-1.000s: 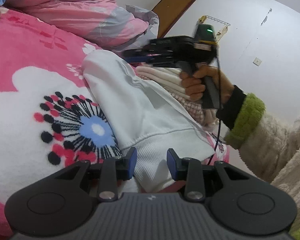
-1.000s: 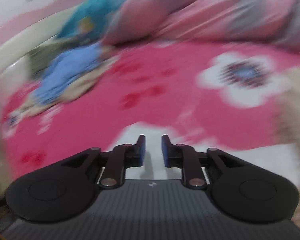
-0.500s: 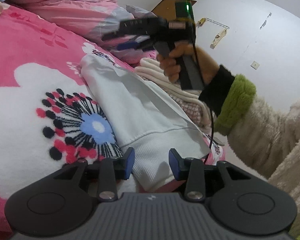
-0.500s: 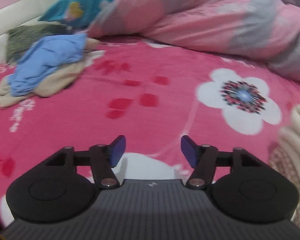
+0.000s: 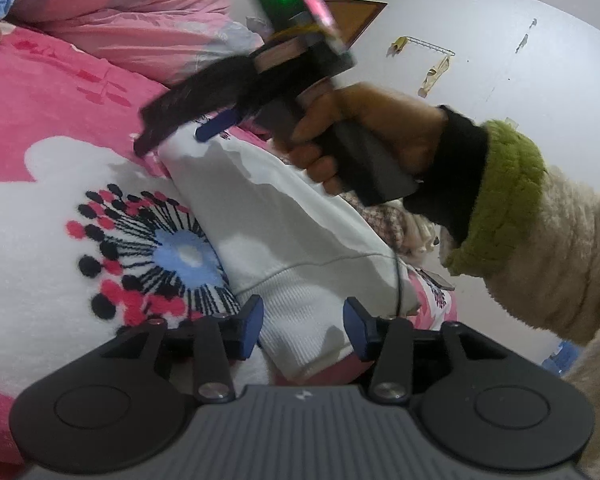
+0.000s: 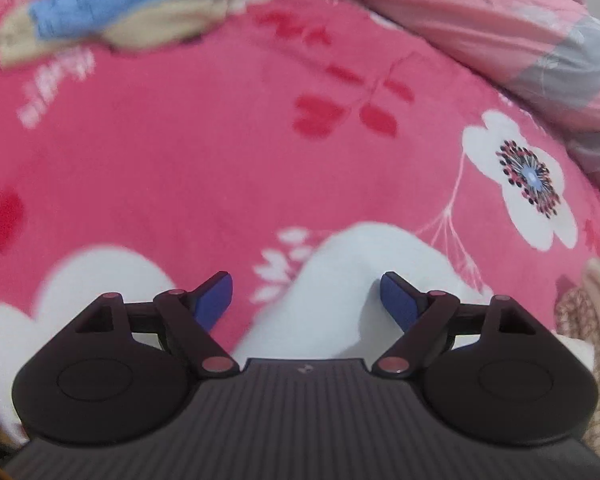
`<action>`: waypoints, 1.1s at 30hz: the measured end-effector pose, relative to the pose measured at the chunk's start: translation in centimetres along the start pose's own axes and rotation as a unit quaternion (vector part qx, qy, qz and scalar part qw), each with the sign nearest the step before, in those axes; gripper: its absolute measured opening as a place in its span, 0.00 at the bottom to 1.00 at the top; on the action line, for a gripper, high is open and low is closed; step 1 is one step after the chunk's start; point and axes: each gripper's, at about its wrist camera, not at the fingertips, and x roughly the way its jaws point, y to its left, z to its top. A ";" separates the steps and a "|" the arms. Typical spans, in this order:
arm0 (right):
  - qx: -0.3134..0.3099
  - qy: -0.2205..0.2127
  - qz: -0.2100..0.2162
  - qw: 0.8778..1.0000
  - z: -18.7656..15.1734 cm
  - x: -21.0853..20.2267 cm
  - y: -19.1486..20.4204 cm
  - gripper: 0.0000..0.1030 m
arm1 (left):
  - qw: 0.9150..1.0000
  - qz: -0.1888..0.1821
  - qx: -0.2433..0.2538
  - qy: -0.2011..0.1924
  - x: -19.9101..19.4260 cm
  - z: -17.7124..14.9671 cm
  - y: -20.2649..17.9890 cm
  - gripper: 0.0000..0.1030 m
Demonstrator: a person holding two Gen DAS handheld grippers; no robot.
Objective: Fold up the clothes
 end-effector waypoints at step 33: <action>0.328 -0.289 -0.030 0.899 -17.6 -17.3 -13.8 0.30 | 0.998 0.024 -0.060 -0.025 -3.7 1.5 1.6 0.47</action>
